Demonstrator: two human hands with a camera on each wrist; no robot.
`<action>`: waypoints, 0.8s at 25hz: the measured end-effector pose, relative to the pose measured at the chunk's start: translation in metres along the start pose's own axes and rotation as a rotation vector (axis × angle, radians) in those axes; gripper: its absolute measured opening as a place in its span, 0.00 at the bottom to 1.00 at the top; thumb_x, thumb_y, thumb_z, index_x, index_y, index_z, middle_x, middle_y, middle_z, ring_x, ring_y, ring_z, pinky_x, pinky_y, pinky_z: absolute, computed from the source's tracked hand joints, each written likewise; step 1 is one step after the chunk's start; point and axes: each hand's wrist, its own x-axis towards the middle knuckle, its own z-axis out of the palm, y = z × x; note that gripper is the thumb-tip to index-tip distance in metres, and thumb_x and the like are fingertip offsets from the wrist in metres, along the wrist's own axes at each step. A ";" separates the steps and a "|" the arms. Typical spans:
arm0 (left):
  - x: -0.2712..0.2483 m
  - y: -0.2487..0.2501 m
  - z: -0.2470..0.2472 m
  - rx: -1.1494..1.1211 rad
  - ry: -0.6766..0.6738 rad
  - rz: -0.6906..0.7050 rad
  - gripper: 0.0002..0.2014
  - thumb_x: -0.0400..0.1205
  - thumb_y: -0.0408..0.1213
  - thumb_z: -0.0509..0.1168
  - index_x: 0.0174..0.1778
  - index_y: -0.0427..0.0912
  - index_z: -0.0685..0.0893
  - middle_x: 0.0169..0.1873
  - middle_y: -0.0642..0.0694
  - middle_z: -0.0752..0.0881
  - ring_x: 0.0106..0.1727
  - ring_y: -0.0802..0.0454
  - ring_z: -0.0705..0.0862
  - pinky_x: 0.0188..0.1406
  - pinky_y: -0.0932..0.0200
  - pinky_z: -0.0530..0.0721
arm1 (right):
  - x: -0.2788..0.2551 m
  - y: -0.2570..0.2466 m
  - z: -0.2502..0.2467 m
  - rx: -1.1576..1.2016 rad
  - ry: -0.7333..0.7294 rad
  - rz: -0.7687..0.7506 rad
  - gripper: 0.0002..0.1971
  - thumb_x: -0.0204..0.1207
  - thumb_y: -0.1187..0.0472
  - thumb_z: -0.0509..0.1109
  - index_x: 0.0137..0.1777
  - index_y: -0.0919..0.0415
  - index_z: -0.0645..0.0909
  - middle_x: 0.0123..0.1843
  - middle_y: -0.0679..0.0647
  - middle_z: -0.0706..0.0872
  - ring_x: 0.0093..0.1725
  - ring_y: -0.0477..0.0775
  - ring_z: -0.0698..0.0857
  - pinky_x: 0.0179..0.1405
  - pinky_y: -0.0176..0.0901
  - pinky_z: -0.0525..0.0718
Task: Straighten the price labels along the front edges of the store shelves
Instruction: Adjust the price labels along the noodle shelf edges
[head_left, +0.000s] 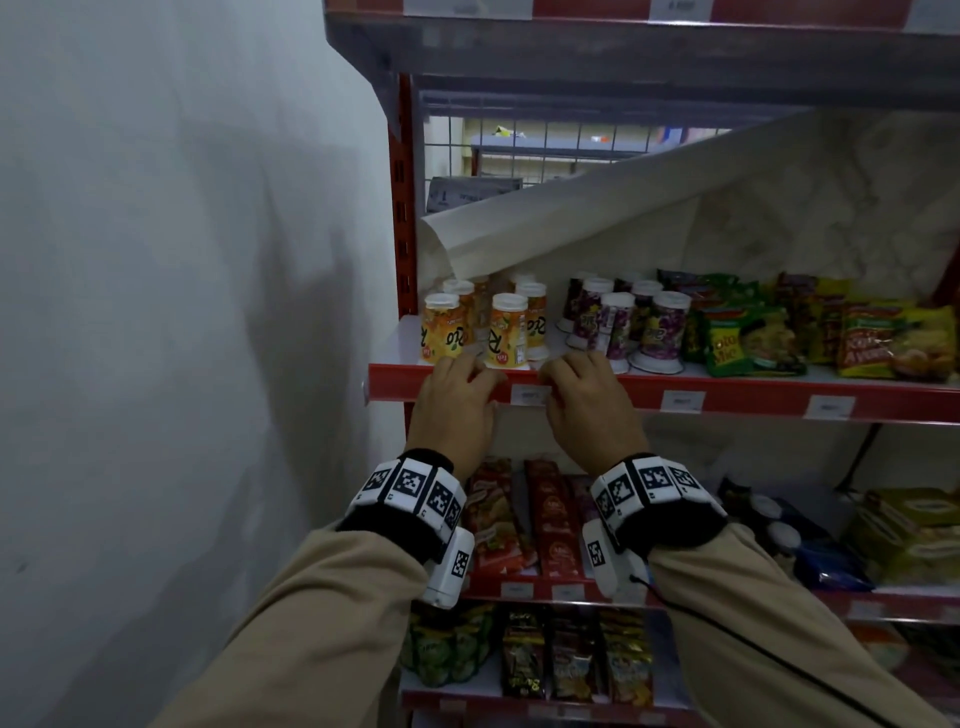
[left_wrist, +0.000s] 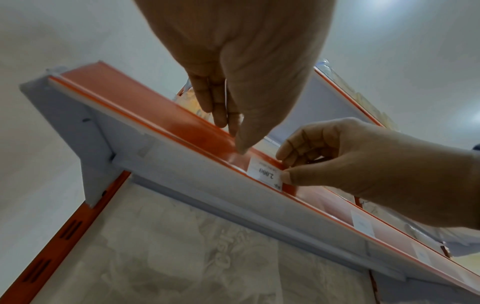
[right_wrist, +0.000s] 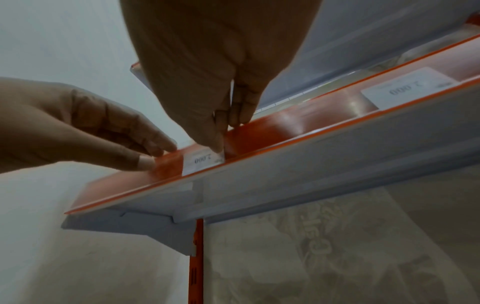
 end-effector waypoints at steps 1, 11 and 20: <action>0.000 0.000 0.001 -0.029 0.006 -0.001 0.16 0.76 0.30 0.67 0.60 0.40 0.84 0.61 0.42 0.79 0.61 0.43 0.75 0.60 0.47 0.75 | 0.001 -0.002 0.001 0.000 -0.010 -0.020 0.13 0.70 0.74 0.68 0.54 0.69 0.82 0.51 0.65 0.84 0.52 0.68 0.78 0.48 0.55 0.78; -0.005 -0.009 0.010 -0.205 0.104 0.046 0.12 0.71 0.22 0.67 0.50 0.34 0.85 0.47 0.38 0.81 0.52 0.40 0.78 0.52 0.44 0.79 | 0.017 -0.010 0.002 -0.090 -0.209 -0.027 0.09 0.75 0.66 0.64 0.54 0.66 0.80 0.55 0.64 0.78 0.55 0.63 0.74 0.54 0.52 0.71; 0.002 -0.014 0.011 -0.305 0.116 0.019 0.12 0.83 0.35 0.64 0.61 0.37 0.83 0.51 0.42 0.82 0.56 0.46 0.78 0.57 0.49 0.79 | 0.028 -0.002 -0.004 0.730 0.098 0.340 0.08 0.73 0.68 0.74 0.45 0.57 0.80 0.40 0.48 0.86 0.38 0.40 0.85 0.38 0.28 0.82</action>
